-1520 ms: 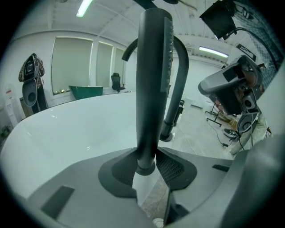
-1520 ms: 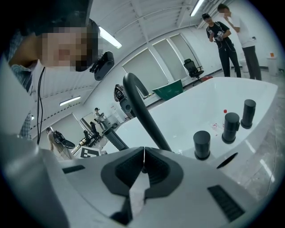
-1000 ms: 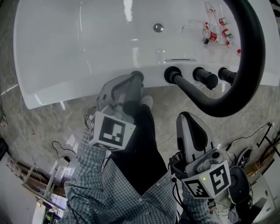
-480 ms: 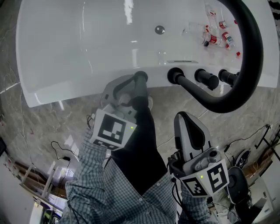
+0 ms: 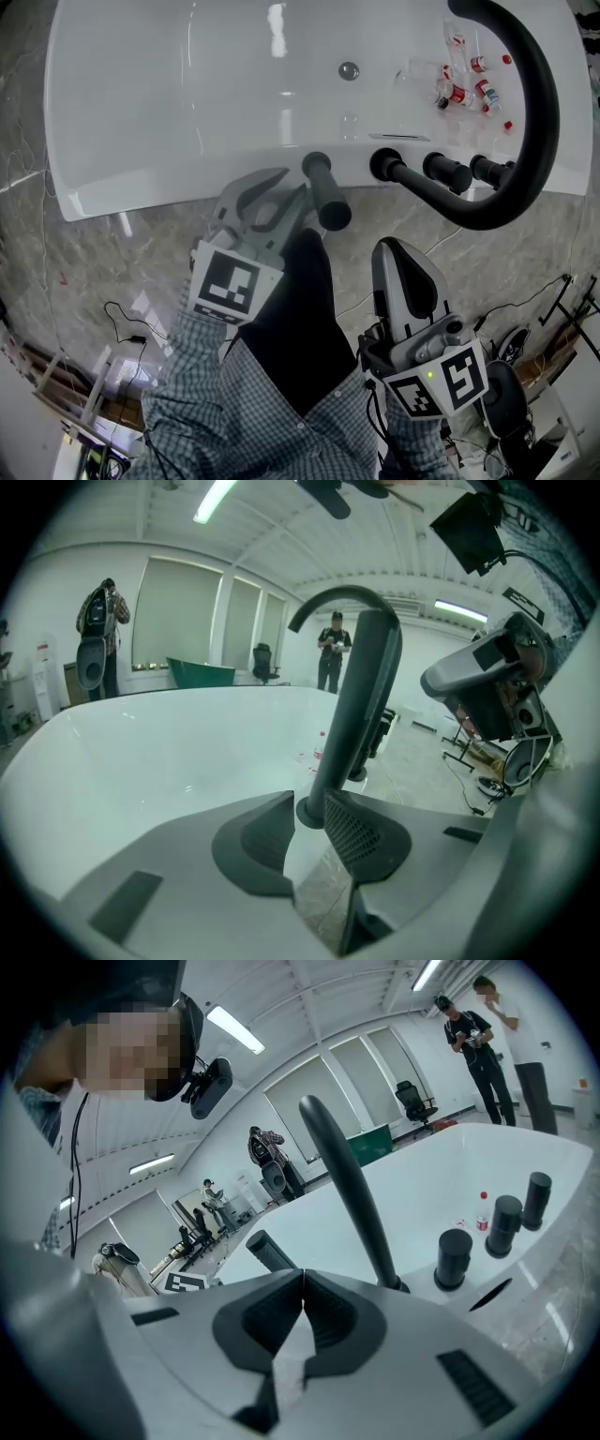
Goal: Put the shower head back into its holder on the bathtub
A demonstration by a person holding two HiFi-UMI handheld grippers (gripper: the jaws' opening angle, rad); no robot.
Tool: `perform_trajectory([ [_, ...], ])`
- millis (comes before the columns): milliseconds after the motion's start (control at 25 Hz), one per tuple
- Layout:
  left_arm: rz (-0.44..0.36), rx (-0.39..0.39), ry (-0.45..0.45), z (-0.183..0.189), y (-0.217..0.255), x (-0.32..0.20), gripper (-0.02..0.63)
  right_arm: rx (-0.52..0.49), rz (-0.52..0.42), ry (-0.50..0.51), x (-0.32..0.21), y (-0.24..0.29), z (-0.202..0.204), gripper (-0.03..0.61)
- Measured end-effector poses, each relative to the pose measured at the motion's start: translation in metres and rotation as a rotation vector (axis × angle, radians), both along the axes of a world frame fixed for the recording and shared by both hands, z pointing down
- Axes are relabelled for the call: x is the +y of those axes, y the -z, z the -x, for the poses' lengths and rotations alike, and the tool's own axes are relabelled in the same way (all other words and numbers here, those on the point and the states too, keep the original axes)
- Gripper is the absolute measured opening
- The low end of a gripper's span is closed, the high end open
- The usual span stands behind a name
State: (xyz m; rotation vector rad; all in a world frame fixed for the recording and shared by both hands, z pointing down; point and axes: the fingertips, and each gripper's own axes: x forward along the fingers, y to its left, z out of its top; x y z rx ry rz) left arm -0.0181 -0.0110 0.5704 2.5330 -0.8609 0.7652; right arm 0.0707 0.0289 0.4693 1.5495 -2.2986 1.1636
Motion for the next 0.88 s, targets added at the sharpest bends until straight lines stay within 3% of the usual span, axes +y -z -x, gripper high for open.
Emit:
perform_trajectory([
  [160,-0.023,0.036,0.052,0.017,0.024,-0.006,0.021,0.009,-0.017,-0.012,-0.001,0.014,0.006,0.016],
  [400,-0.004,0.042,0.048,0.032,0.086,0.0,0.011,0.041,-0.057,-0.031,-0.001,0.064,0.012,0.016],
  [720,-0.006,0.121,0.074,0.042,0.212,-0.004,0.011,0.087,-0.168,-0.07,-0.01,0.163,0.002,0.015],
  [880,-0.038,0.105,0.063,0.043,0.27,-0.003,0.011,0.112,-0.246,-0.079,-0.01,0.221,-0.005,0.015],
])
